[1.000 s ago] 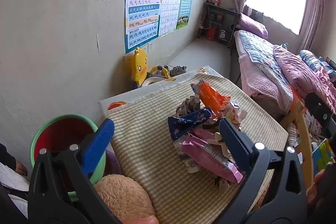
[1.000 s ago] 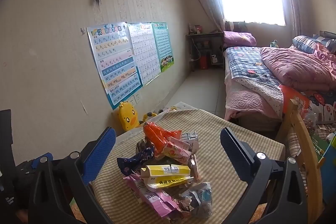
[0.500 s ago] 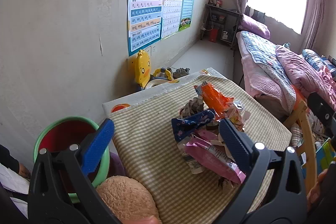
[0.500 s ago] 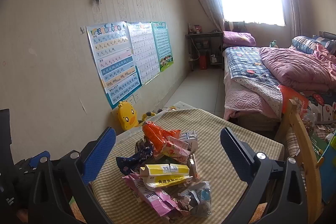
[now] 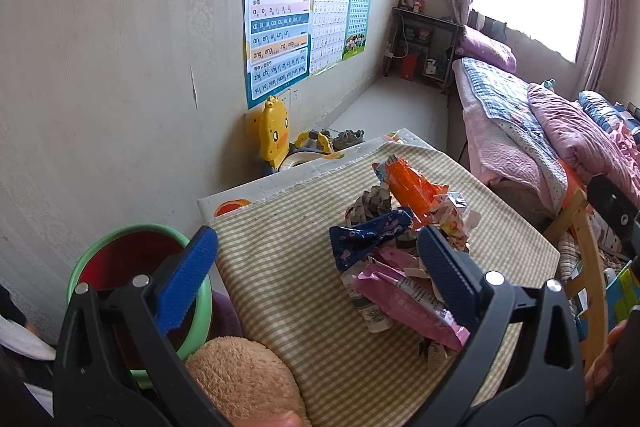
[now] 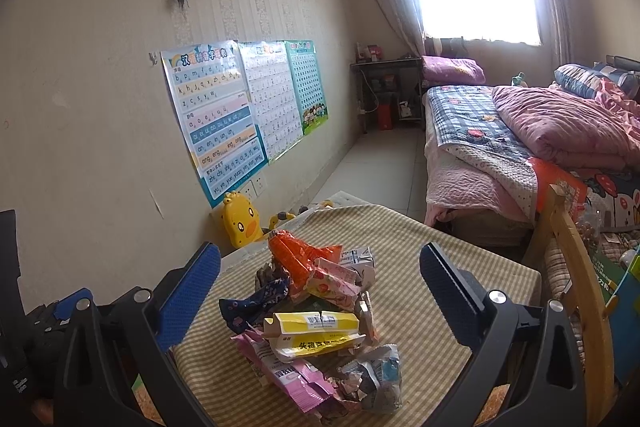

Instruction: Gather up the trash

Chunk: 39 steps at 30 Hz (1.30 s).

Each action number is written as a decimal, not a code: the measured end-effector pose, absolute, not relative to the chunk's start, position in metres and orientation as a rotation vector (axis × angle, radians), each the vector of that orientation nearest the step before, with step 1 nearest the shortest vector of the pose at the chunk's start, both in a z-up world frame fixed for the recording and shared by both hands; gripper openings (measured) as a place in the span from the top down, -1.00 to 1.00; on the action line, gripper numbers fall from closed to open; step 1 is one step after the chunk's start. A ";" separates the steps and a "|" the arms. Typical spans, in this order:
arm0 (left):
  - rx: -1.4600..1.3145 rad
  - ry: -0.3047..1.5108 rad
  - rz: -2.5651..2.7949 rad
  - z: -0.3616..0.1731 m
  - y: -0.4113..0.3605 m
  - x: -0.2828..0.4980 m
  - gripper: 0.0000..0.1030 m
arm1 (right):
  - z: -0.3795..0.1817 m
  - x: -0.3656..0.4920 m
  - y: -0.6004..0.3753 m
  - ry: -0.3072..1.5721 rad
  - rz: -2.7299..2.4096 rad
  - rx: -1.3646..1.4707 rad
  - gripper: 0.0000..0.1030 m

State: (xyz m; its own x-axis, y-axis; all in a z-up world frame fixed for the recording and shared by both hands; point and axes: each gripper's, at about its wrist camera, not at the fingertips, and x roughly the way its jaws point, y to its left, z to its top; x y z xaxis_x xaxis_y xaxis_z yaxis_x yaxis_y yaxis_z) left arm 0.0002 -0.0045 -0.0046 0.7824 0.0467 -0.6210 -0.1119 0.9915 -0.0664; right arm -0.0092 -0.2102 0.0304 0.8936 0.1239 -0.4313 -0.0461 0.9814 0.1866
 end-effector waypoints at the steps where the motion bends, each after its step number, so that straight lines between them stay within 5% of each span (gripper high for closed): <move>1: -0.101 0.667 0.086 -0.004 -0.005 0.000 -0.90 | 0.030 -0.010 -0.210 0.458 0.088 0.174 -0.86; 39: -0.096 0.679 0.100 -0.012 -0.001 0.001 -0.90 | 0.026 -0.009 -0.212 0.464 0.086 0.174 -0.86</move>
State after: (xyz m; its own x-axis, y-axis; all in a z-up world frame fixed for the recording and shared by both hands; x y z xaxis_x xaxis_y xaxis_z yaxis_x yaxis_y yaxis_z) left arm 0.0013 -0.0010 -0.0119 0.7738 0.0608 -0.6305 -0.1234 0.9908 -0.0560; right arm -0.0090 -0.2118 0.0259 0.8908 0.1223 -0.4377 -0.0432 0.9815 0.1865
